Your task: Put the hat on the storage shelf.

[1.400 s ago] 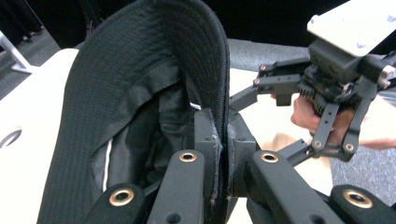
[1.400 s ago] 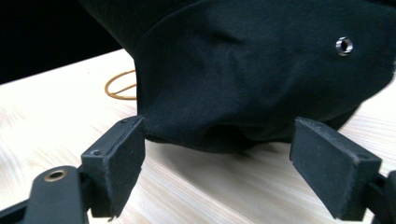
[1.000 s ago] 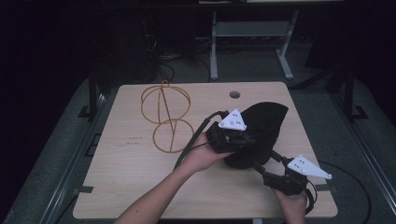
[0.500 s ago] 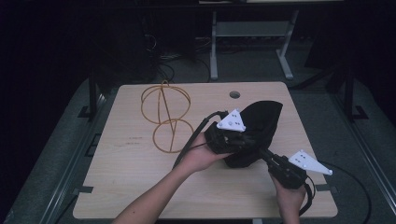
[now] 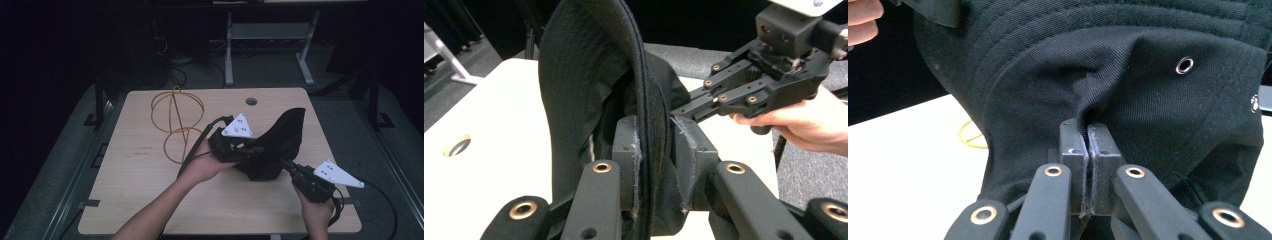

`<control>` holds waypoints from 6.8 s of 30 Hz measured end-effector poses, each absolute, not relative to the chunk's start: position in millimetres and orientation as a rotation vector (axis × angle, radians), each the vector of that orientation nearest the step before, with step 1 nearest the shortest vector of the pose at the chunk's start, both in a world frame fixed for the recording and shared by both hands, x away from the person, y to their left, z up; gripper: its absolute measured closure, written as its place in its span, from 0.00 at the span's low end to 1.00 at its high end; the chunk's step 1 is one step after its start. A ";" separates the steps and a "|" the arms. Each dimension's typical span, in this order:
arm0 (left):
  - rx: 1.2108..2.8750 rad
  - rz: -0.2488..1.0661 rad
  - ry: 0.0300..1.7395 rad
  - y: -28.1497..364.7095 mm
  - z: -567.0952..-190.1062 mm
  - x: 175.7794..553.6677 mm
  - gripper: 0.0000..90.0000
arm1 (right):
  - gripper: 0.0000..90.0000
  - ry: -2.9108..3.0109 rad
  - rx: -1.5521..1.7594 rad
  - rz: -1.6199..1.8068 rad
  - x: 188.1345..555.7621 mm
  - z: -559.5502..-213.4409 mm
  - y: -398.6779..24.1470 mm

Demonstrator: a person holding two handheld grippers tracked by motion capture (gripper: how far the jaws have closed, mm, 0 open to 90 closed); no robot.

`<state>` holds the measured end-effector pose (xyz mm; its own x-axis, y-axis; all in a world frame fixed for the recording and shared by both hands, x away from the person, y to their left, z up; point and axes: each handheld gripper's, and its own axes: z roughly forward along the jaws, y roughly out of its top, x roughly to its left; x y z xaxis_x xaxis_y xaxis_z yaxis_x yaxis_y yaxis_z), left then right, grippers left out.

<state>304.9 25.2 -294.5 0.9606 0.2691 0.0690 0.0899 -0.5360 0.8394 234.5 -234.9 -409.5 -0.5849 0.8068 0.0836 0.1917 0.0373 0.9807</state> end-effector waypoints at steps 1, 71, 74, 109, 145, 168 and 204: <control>2.134 0.235 0.254 26.7 -294.4 305.3 0.81 | 0.98 1.814 1.007 1.584 234.5 -409.5 -234.9; 2.109 0.365 0.458 163.3 -391.1 276.9 0.46 | 0.98 2.079 0.828 1.494 278.0 -287.2 -231.4; 2.112 0.363 0.460 164.9 -393.7 276.9 0.46 | 0.98 2.084 0.823 1.496 280.5 -283.0 -228.4; 2.135 0.366 0.453 174.3 -414.0 276.4 0.42 | 0.98 2.153 0.637 1.579 324.7 -211.1 -154.7; 2.140 0.343 0.410 171.2 -417.7 274.5 0.42 | 0.98 2.262 0.502 1.591 370.3 -165.6 -70.4; 2.158 0.330 0.370 163.6 -419.4 271.1 0.42 | 0.98 2.298 0.512 1.581 408.9 -159.0 -21.8; 2.179 0.296 0.299 152.6 -423.6 265.0 0.42 | 0.75 2.398 0.634 1.442 469.5 -191.0 55.9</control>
<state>265.0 152.6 -423.6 0.9424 0.3183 0.1027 0.1056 -0.5747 0.8115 469.5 55.9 -191.0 -0.8671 0.4981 -0.0071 0.2273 0.4083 0.8841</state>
